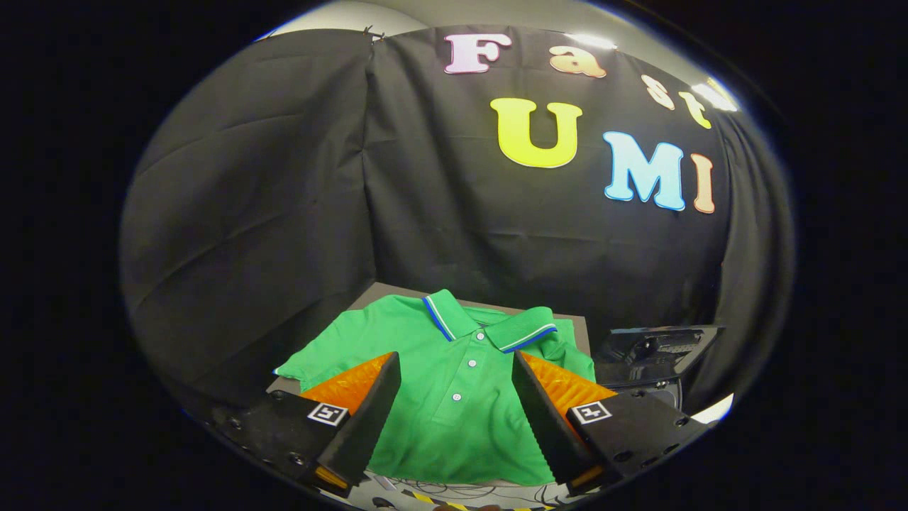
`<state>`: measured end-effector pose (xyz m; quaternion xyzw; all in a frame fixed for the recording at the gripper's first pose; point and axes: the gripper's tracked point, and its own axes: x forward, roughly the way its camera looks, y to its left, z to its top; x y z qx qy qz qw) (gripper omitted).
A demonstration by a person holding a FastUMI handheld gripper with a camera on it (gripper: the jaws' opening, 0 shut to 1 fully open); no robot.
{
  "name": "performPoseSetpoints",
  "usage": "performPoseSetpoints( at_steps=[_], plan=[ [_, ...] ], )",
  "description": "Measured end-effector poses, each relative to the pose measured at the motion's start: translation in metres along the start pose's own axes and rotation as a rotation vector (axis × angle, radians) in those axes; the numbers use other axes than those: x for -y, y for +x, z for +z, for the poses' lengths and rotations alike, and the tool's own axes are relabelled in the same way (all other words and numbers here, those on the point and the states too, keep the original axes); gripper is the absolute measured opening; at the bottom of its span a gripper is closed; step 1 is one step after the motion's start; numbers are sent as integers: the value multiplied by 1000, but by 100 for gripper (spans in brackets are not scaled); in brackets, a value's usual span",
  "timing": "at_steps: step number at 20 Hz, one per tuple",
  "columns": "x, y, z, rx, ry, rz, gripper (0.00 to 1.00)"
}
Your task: Put the clothes into the washing machine and then close the washing machine lid.
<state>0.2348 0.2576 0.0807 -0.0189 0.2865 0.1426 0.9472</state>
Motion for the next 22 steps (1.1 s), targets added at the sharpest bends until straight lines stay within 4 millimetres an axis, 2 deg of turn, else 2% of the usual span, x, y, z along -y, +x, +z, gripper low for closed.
performPoseSetpoints(
  at_steps=[8,13,18,22],
  plan=[
    [-11,39,-11,-101,10,-28,98],
    [-7,62,-33,-152,-29,-61,100],
    [1,77,-63,-226,6,-83,100],
    [1,79,-67,-238,7,-75,100]
  ],
)
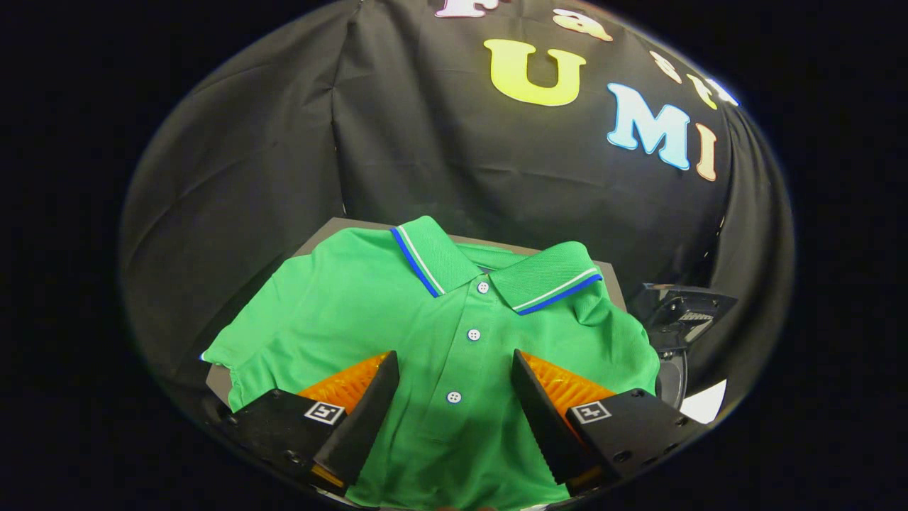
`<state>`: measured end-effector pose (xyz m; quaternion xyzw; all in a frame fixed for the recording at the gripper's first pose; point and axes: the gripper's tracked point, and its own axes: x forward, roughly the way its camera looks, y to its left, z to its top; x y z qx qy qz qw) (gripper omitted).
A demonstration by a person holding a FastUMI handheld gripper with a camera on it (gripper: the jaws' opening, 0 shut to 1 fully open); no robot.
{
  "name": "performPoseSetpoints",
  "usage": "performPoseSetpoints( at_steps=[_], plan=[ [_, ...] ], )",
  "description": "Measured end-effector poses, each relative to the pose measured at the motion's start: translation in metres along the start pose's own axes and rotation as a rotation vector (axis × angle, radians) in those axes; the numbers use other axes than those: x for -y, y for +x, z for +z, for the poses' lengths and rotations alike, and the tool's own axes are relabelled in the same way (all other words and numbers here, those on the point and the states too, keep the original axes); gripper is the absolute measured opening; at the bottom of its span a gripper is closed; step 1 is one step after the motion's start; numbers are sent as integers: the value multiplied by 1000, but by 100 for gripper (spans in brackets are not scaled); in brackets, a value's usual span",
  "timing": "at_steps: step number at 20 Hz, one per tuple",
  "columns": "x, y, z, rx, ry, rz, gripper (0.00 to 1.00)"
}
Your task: Put the clothes into the washing machine and then close the washing machine lid.
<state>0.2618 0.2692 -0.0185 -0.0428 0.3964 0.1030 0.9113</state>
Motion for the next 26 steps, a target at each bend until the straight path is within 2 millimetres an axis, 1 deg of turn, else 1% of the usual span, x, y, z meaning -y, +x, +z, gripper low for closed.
performPoseSetpoints(
  at_steps=[4,5,6,8,11,14,16,17,18,19,20,21,26],
  plan=[
    [-3,3,-1,-3,41,36,98],
    [-3,3,-3,-2,26,42,98],
    [-5,1,0,19,9,59,98],
    [-7,1,-2,36,-30,60,89],
    [-7,3,-4,22,-16,67,89],
    [-10,1,-3,11,-17,96,67],
    [-8,0,-4,9,-36,101,53],
    [-9,1,-4,1,-60,104,53],
    [-9,0,1,3,-78,121,53],
    [-5,2,-4,1,-51,107,37],
    [-6,-3,-2,10,-2,100,21],
    [-8,3,-4,8,9,100,6],
    [-8,1,-1,28,-12,115,5]
  ],
)
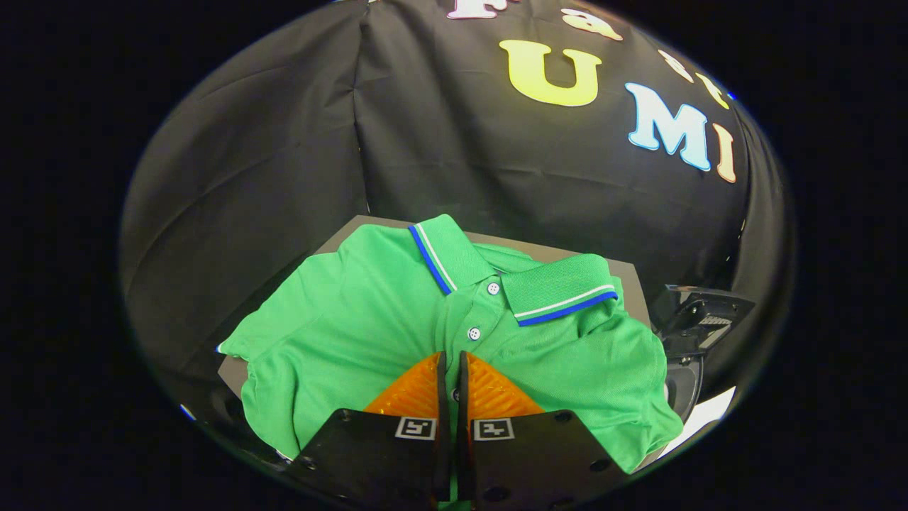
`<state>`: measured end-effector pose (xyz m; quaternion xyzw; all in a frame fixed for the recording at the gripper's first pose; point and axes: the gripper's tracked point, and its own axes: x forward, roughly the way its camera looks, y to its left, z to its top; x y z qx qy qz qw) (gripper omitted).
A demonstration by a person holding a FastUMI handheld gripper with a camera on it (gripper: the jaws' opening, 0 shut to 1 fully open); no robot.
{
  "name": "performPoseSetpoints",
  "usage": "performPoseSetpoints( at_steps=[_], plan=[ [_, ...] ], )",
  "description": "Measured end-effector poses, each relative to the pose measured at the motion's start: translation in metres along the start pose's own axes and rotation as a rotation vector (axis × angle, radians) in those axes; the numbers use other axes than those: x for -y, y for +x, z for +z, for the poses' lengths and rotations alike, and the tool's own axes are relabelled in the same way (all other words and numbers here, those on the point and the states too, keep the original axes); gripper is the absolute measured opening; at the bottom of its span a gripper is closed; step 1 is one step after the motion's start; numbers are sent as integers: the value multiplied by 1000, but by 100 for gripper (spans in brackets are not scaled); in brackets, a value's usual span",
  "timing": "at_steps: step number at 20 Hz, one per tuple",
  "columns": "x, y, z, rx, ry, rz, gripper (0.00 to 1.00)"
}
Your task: Put the clothes into the washing machine and then close the washing machine lid.
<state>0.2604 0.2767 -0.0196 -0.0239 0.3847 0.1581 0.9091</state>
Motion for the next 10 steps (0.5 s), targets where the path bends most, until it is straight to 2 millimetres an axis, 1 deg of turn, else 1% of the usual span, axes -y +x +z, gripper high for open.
performPoseSetpoints(
  at_steps=[3,7,10],
  plan=[
    [-1,-9,7,33,34,34,5],
    [2,-36,30,101,31,83,5],
    [3,-56,43,157,44,111,5]
  ],
)
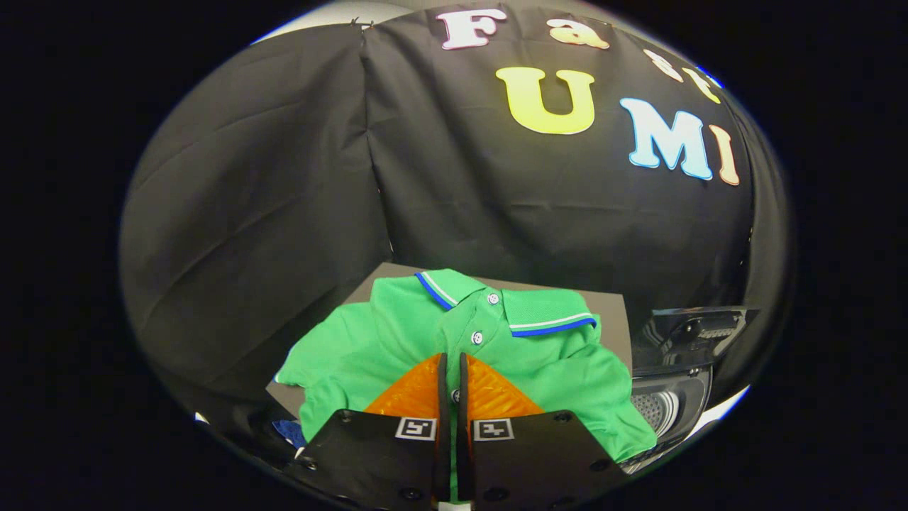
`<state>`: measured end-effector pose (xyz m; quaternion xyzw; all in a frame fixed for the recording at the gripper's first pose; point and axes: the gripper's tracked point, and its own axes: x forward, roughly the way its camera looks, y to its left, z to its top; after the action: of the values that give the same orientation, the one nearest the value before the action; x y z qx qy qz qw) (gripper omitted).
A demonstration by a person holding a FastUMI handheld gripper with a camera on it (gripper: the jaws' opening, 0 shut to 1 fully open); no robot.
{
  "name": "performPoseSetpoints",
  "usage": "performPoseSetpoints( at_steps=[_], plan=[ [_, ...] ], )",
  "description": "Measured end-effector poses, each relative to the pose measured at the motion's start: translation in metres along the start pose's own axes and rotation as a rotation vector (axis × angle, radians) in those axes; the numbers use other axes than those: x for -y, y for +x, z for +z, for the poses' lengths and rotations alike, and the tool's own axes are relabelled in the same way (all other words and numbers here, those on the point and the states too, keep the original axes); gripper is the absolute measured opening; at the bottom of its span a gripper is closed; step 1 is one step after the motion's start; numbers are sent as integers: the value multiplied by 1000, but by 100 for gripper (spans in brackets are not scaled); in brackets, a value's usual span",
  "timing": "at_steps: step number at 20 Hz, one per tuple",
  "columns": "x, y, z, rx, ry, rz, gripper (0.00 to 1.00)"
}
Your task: Put the clothes into the washing machine and then close the washing machine lid.
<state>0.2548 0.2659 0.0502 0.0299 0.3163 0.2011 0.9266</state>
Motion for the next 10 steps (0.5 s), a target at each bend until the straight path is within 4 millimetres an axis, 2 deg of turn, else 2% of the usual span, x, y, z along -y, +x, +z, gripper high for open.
performPoseSetpoints(
  at_steps=[10],
  plan=[
    [11,-69,37,127,8,54,5]
  ],
)
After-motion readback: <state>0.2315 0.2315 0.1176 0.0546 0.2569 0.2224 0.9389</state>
